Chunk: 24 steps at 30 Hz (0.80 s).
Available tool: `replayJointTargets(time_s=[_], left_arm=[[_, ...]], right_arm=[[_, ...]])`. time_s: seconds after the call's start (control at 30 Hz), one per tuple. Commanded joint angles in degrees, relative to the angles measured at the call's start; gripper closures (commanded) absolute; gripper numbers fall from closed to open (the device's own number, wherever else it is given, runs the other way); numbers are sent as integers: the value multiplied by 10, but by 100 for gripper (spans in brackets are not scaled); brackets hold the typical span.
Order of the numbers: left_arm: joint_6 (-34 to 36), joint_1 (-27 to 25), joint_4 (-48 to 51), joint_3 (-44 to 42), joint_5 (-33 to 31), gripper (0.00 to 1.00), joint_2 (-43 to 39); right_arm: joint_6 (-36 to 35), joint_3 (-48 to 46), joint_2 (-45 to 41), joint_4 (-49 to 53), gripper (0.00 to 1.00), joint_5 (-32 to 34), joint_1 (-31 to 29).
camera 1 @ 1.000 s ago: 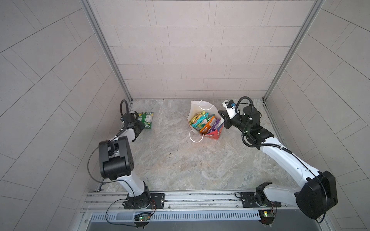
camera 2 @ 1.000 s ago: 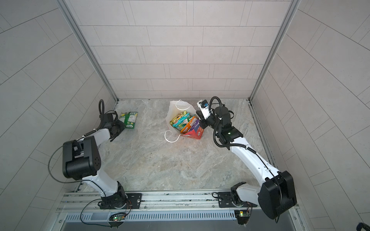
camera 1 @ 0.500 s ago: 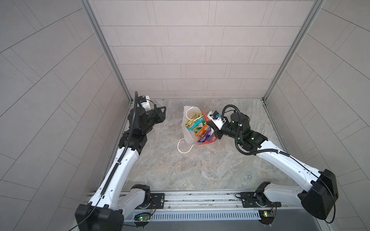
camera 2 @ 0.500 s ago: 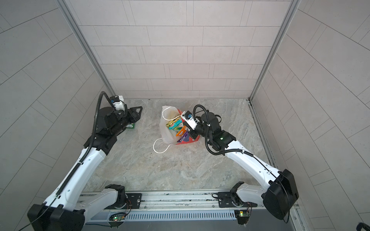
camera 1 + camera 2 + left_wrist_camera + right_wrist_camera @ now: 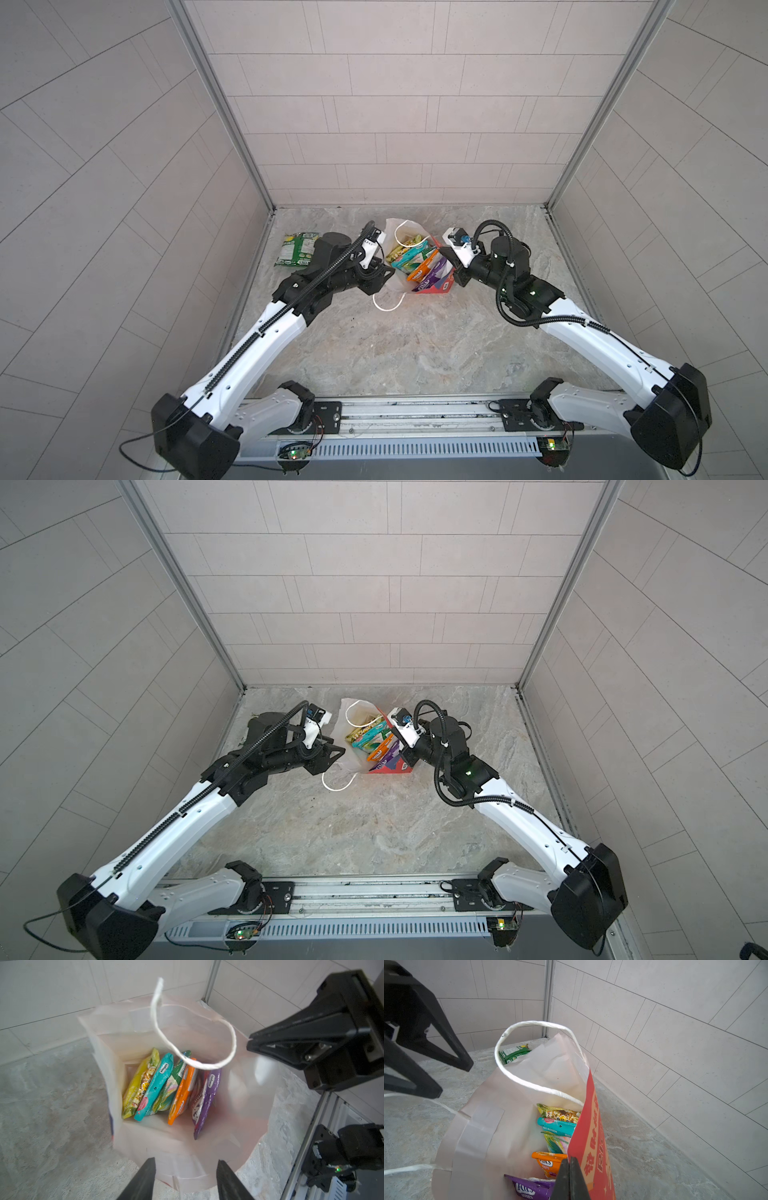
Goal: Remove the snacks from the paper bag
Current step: 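Move the left gripper back into the bag while the right gripper holds the rim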
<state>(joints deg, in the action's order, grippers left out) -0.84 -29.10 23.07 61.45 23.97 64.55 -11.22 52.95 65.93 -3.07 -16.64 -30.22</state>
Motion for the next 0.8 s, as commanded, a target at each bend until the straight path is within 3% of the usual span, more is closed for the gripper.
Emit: replayJointTargets(time_s=[0.0, 0.1, 0.37, 0.6, 0.77], left_arm=[[37, -26, 2, 29, -15, 44, 16], [54, -48, 0, 29, -46, 44, 41], [65, -49, -30, 60, -43, 48, 107], [77, -48, -40, 96, -89, 48, 186], [85, -47, -69, 115, -126, 40, 228]], right_arm=[[21, -7, -11, -22, 100, -6, 9], [26, -11, -13, -28, 100, -15, 13], [36, -19, -12, -43, 100, -27, 14], [42, -22, -13, -51, 100, -34, 16], [43, -27, -18, -57, 100, -36, 16]])
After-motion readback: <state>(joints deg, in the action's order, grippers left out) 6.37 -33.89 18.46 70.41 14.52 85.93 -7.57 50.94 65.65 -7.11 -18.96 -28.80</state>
